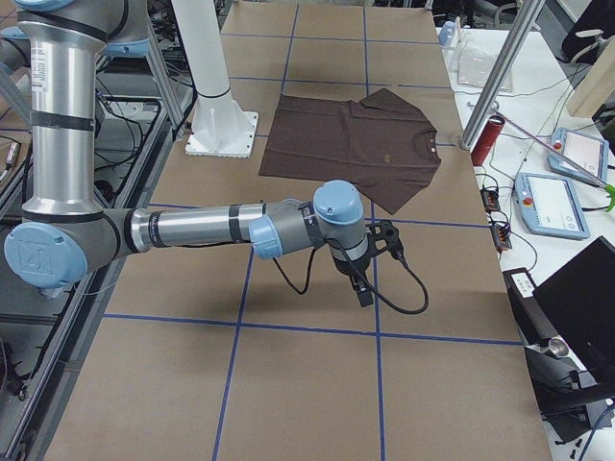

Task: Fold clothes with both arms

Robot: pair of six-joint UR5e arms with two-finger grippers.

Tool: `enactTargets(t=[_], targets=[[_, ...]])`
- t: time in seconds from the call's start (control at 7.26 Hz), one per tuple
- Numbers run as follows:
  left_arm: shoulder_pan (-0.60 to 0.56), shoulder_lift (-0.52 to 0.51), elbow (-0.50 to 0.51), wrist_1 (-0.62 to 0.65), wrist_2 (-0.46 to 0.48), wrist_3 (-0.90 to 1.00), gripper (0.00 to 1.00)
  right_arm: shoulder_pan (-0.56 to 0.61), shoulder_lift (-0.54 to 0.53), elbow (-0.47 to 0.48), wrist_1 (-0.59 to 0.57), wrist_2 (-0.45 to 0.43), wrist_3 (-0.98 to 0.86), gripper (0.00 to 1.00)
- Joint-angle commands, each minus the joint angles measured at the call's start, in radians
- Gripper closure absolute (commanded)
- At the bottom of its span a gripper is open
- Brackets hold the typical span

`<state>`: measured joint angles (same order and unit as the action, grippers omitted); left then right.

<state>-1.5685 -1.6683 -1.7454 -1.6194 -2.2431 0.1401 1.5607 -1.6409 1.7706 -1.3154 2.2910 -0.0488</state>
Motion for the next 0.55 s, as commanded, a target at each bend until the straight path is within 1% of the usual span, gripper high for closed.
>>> enactTargets(t=[0.0, 0.14, 0.28, 0.41], targets=[[-0.002, 0.008, 0.062, -0.405, -0.006, -0.022, 0.0, -0.001, 0.021, -0.042, 0.042, 0.031, 0.032, 0.0], [-0.001, 0.031, 0.078, -0.448, -0.009, -0.042, 0.0, -0.001, 0.024, -0.049, 0.053, 0.116, 0.023, 0.0], [-0.001, 0.032, 0.069, -0.454, -0.009, -0.045, 0.0, -0.011, 0.029, -0.046, 0.099, 0.119, 0.138, 0.0], [-0.002, 0.036, 0.06, -0.456, -0.009, -0.045, 0.0, -0.103, 0.038, -0.03, 0.17, 0.113, 0.358, 0.0]])
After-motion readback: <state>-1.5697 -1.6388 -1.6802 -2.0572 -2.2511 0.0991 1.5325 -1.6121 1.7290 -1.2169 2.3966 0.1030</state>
